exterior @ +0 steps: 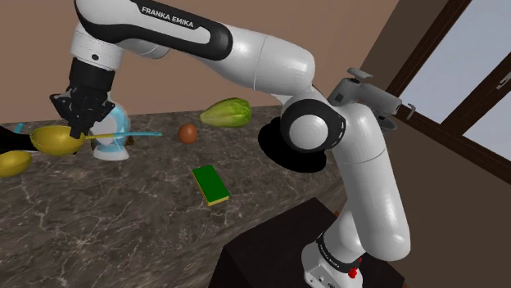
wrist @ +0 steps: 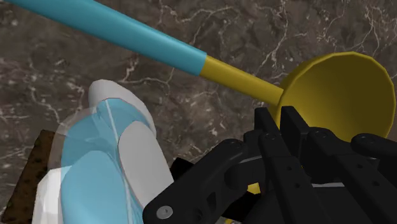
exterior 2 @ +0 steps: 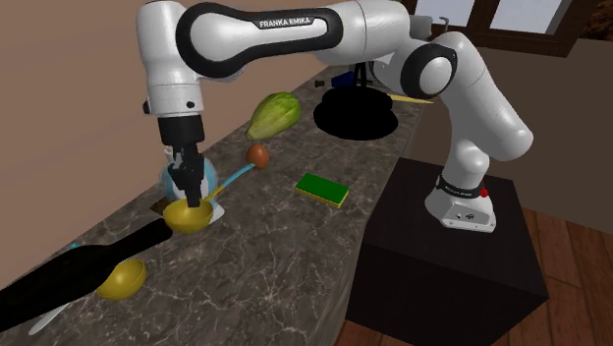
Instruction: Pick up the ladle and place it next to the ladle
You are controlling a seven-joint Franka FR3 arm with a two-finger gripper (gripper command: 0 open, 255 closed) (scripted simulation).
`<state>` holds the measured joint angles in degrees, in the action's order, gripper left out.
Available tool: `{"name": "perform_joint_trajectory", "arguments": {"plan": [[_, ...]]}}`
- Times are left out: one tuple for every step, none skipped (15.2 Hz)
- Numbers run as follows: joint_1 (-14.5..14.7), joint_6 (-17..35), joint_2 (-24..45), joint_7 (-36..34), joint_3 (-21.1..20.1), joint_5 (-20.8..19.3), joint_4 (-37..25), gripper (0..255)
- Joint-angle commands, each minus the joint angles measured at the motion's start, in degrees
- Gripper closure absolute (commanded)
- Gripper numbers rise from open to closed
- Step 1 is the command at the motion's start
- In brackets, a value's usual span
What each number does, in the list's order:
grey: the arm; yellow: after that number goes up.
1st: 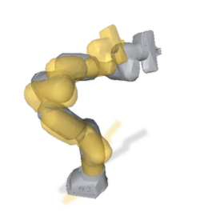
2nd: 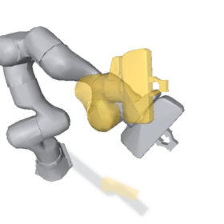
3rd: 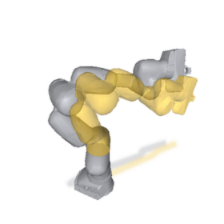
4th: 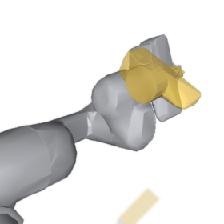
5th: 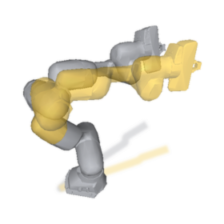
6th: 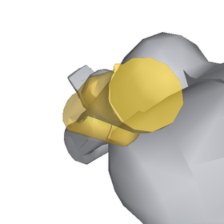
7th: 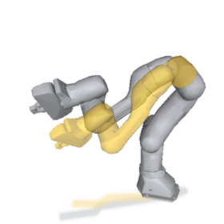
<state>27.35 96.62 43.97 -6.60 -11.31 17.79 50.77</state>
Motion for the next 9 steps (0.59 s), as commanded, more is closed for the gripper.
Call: {"name": "perform_joint_trajectory", "arguments": {"plan": [[0.4, 0.7, 1.4, -0.1, 0.0, -0.2, -0.8, 255], [0.4, 1.6, 1.1, 0.2, 0.1, -0.1, 0.4, 255], [0.3, 2.4, 0.9, 0.5, 0.1, 0.0, 1.5, 255], [0.3, 3.3, 0.7, 0.8, 0.1, 0.1, 2.6, 255], [0.2, 4.0, 0.6, 1.1, 0.1, 0.1, 3.6, 255], [0.2, 4.8, 0.5, 1.4, 0.1, 0.2, 4.5, 255], [0.1, 5.6, 0.4, 1.7, 0.1, 0.3, 5.4, 255], [0.1, 6.3, 0.4, 2.0, 0.1, 0.3, 6.2, 255], [0.1, 7.0, 0.4, 2.3, 0.1, 0.4, 7.0, 255]]}}
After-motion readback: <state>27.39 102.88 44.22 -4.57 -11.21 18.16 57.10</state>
